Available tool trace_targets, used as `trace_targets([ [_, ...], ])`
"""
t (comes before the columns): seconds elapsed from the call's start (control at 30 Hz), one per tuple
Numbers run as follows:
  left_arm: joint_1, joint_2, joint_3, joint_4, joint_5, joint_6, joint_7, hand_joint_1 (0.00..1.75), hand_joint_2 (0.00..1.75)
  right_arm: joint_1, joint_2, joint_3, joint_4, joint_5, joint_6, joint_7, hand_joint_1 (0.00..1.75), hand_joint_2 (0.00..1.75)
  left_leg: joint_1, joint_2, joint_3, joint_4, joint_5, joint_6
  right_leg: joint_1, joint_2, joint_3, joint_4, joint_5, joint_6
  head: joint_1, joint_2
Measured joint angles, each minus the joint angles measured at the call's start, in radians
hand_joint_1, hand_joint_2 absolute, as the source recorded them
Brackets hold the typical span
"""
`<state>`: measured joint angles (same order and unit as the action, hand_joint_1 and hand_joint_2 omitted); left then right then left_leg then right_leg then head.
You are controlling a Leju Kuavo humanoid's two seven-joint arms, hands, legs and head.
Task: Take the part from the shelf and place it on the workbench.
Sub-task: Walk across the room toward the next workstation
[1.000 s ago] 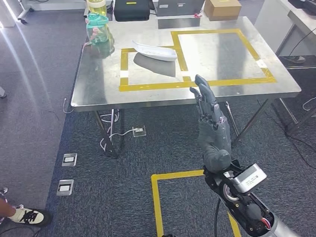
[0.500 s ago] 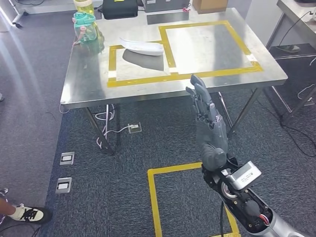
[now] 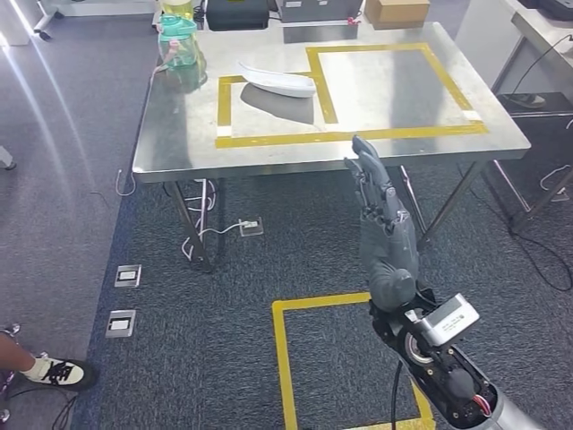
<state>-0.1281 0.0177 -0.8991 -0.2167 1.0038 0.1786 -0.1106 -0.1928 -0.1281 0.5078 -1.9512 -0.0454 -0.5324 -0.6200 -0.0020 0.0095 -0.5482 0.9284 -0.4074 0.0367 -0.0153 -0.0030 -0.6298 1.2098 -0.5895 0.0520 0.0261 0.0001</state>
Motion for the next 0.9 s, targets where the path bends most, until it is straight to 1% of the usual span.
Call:
trace_targets([
  [0.03, 0.001, 0.0, 0.0, 0.0, 0.0, 0.0, 0.0, 0.0, 0.0, 0.001, -0.001, 0.0, 0.0, 0.0, 0.0, 0.001, 0.0, 0.0, -0.001, 0.0, -0.006, 0.001, 0.004, 0.0, 0.0, 0.0, -0.006, 0.033, -0.01, 0.0, 0.002, 0.0],
  [0.07, 0.001, -0.001, 0.0, 0.0, 0.0, 0.0, 0.0, 0.0, 0.0, 0.001, -0.002, 0.0, 0.0, 0.0, -0.001, 0.001, 0.0, 0.0, -0.002, 0.0, -0.01, 0.002, 0.008, -0.001, 0.0, 0.0, 0.009, 0.023, 0.001, -0.001, 0.003, 0.0],
  [0.1, 0.001, -0.001, 0.0, 0.0, 0.0, 0.0, 0.0, 0.0, 0.0, 0.001, -0.002, 0.0, 0.0, 0.0, -0.001, 0.002, 0.0, 0.0, -0.003, -0.001, -0.014, 0.003, 0.011, -0.002, 0.0, 0.0, 0.044, -0.029, 0.029, -0.003, 0.004, 0.0],
  [0.13, 0.001, -0.001, 0.0, 0.0, 0.0, 0.0, 0.0, 0.0, 0.0, 0.001, -0.002, 0.0, 0.0, 0.0, -0.001, 0.002, 0.0, 0.0, -0.003, -0.001, -0.016, 0.005, 0.013, -0.004, 0.0, 0.0, 0.092, -0.109, 0.062, -0.006, 0.005, 0.0],
  [0.17, 0.001, -0.001, 0.0, 0.0, 0.0, 0.0, 0.0, 0.0, 0.0, 0.001, -0.002, 0.0, 0.0, 0.001, -0.001, 0.002, 0.0, 0.0, -0.004, -0.001, -0.018, 0.007, 0.015, -0.008, 0.002, 0.0, 0.136, -0.186, 0.085, -0.009, 0.006, 0.0],
  [0.2, 0.0, -0.001, 0.0, 0.0, 0.0, 0.0, 0.0, 0.0, 0.0, 0.0, -0.002, 0.0, 0.0, 0.001, -0.001, 0.002, 0.0, 0.0, -0.006, -0.001, -0.021, 0.01, 0.018, -0.012, 0.003, 0.001, 0.163, -0.242, 0.098, -0.012, 0.006, 0.0],
  [0.23, -0.001, -0.001, 0.0, 0.0, -0.001, 0.0, 0.0, 0.0, 0.0, 0.0, -0.002, 0.0, -0.001, 0.001, -0.001, 0.002, 0.0, 0.0, -0.007, -0.001, -0.026, 0.013, 0.022, -0.017, 0.005, 0.002, 0.174, -0.27, 0.101, -0.016, 0.006, 0.0],
  [0.3, -0.002, -0.001, 0.0, 0.0, -0.001, -0.001, 0.0, 0.0, 0.0, 0.001, -0.002, 0.0, -0.002, 0.001, -0.002, 0.002, 0.0, 0.0, -0.008, -0.001, -0.033, 0.015, 0.03, -0.028, 0.008, 0.003, 0.168, -0.276, 0.103, -0.023, 0.004, 0.0],
  [0.33, -0.002, 0.0, 0.0, 0.0, -0.001, -0.001, 0.0, 0.0, 0.0, 0.001, -0.002, 0.0, -0.002, 0.001, -0.002, 0.002, 0.0, 0.0, -0.007, -0.002, -0.036, 0.019, 0.028, -0.033, 0.005, 0.002, 0.166, -0.276, 0.107, -0.029, 0.002, 0.0],
  [0.37, -0.002, 0.0, 0.0, 0.0, -0.001, -0.001, 0.0, 0.0, 0.0, 0.001, -0.002, -0.001, -0.002, 0.001, -0.002, 0.002, 0.0, 0.0, -0.007, -0.003, -0.044, 0.034, 0.015, -0.039, 0.003, 0.0, 0.164, -0.277, 0.113, -0.035, 0.0, 0.0],
  [0.4, -0.002, 0.0, 0.0, 0.0, -0.001, -0.001, 0.0, 0.0, 0.0, 0.001, -0.002, -0.001, -0.002, 0.001, -0.003, 0.002, 0.0, 0.0, -0.006, -0.005, -0.061, 0.071, -0.014, -0.045, 0.0, -0.001, 0.161, -0.279, 0.12, -0.041, -0.005, 0.0],
  [0.43, -0.002, 0.0, 0.0, 0.0, -0.001, -0.001, 0.0, 0.0, 0.0, 0.0, -0.002, -0.001, -0.002, 0.002, -0.003, 0.002, 0.0, 0.0, -0.004, -0.006, -0.086, 0.129, -0.055, -0.051, -0.001, -0.003, 0.156, -0.28, 0.128, -0.046, -0.01, 0.0],
  [0.47, -0.001, 0.0, 0.0, 0.0, 0.0, -0.001, 0.0, 0.0, 0.0, 0.001, -0.002, -0.001, -0.002, 0.002, -0.003, 0.002, 0.0, 0.0, -0.002, -0.006, -0.116, 0.201, -0.099, -0.056, -0.001, -0.003, 0.147, -0.279, 0.134, -0.049, -0.015, 0.0],
  [0.5, -0.001, 0.0, 0.0, 0.0, 0.0, -0.001, 0.0, 0.0, 0.0, 0.001, -0.002, -0.001, -0.002, 0.002, -0.004, 0.002, 0.0, 0.0, 0.001, -0.006, -0.143, 0.271, -0.134, -0.06, 0.0, -0.003, 0.138, -0.279, 0.14, -0.051, -0.019, 0.0],
  [0.53, 0.0, 0.0, 0.0, 0.0, 0.0, -0.001, 0.0, 0.0, 0.0, 0.001, -0.002, -0.001, -0.002, 0.003, -0.004, 0.002, 0.0, 0.0, 0.002, -0.006, -0.159, 0.318, -0.153, -0.062, 0.0, -0.003, 0.131, -0.278, 0.144, -0.051, -0.02, 0.0],
  [0.57, 0.0, 0.0, 0.0, 0.0, 0.0, -0.001, 0.0, 0.0, 0.0, 0.001, -0.002, -0.001, -0.002, 0.003, -0.004, 0.002, 0.0, 0.0, 0.004, -0.006, -0.155, 0.328, -0.151, -0.063, 0.001, -0.003, 0.125, -0.277, 0.148, -0.05, -0.021, 0.0],
  [0.6, 0.0, 0.0, 0.0, 0.0, 0.001, -0.001, 0.0, 0.0, 0.0, 0.001, -0.002, -0.001, -0.002, 0.003, -0.005, 0.002, 0.0, 0.0, 0.004, -0.006, -0.131, 0.296, -0.13, -0.062, 0.001, -0.003, 0.121, -0.277, 0.151, -0.049, -0.021, 0.0],
  [0.63, 0.0, 0.0, 0.0, 0.0, 0.001, -0.001, 0.0, 0.0, 0.0, 0.001, -0.002, -0.001, -0.002, 0.003, -0.005, 0.002, 0.0, 0.0, 0.005, -0.006, -0.091, 0.232, -0.098, -0.059, 0.001, -0.003, 0.118, -0.276, 0.153, -0.048, -0.021, 0.0],
  [0.67, 0.0, 0.0, 0.0, 0.0, 0.001, -0.001, 0.0, 0.0, 0.0, 0.001, -0.002, -0.001, -0.002, 0.003, -0.005, 0.002, 0.0, 0.0, 0.005, -0.006, -0.044, 0.151, -0.066, -0.055, 0.001, -0.002, 0.116, -0.275, 0.155, -0.046, -0.022, 0.0],
  [0.7, -0.001, 0.0, 0.0, 0.0, 0.001, -0.001, 0.0, 0.0, 0.0, 0.001, -0.002, -0.001, -0.002, 0.004, -0.006, 0.002, 0.0, 0.0, 0.003, -0.006, -0.006, 0.081, -0.044, -0.05, 0.003, -0.002, 0.114, -0.273, 0.156, -0.043, -0.022, 0.0],
  [0.73, -0.002, 0.0, 0.0, 0.0, 0.001, -0.001, 0.0, 0.0, 0.0, 0.001, -0.002, -0.001, -0.002, 0.004, -0.006, 0.002, 0.0, 0.0, 0.002, -0.007, 0.016, 0.035, -0.033, -0.045, 0.004, -0.002, 0.111, -0.272, 0.158, -0.039, -0.022, 0.0],
  [0.77, -0.003, 0.0, 0.0, 0.0, 0.002, -0.001, 0.0, 0.0, 0.0, 0.001, -0.002, -0.002, -0.002, 0.004, -0.006, 0.001, 0.0, 0.0, 0.0, -0.007, 0.024, 0.014, -0.03, -0.04, 0.006, -0.002, 0.107, -0.27, 0.16, -0.035, -0.021, 0.0],
  [0.83, -0.001, 0.0, 0.0, 0.0, 0.003, 0.0, 0.0, 0.0, 0.0, 0.001, -0.002, -0.002, -0.002, 0.004, -0.007, 0.001, 0.0, 0.0, -0.001, -0.007, 0.021, 0.01, -0.026, -0.032, 0.006, -0.001, 0.104, -0.27, 0.165, -0.024, -0.019, 0.0],
  [0.87, 0.0, 0.0, 0.0, 0.0, 0.003, 0.0, 0.0, 0.0, 0.0, 0.001, -0.002, -0.002, -0.002, 0.005, -0.007, 0.0, 0.0, 0.0, 0.001, -0.006, 0.021, 0.007, -0.023, -0.026, 0.005, 0.0, 0.102, -0.267, 0.161, -0.02, -0.018, 0.0],
  [0.9, 0.0, 0.0, 0.0, 0.0, 0.004, 0.0, 0.0, 0.0, 0.0, 0.001, -0.002, -0.003, -0.002, 0.006, -0.007, 0.0, 0.0, 0.0, 0.003, -0.005, 0.02, 0.004, -0.019, -0.02, 0.005, 0.001, 0.094, -0.252, 0.147, -0.016, -0.016, 0.0],
])
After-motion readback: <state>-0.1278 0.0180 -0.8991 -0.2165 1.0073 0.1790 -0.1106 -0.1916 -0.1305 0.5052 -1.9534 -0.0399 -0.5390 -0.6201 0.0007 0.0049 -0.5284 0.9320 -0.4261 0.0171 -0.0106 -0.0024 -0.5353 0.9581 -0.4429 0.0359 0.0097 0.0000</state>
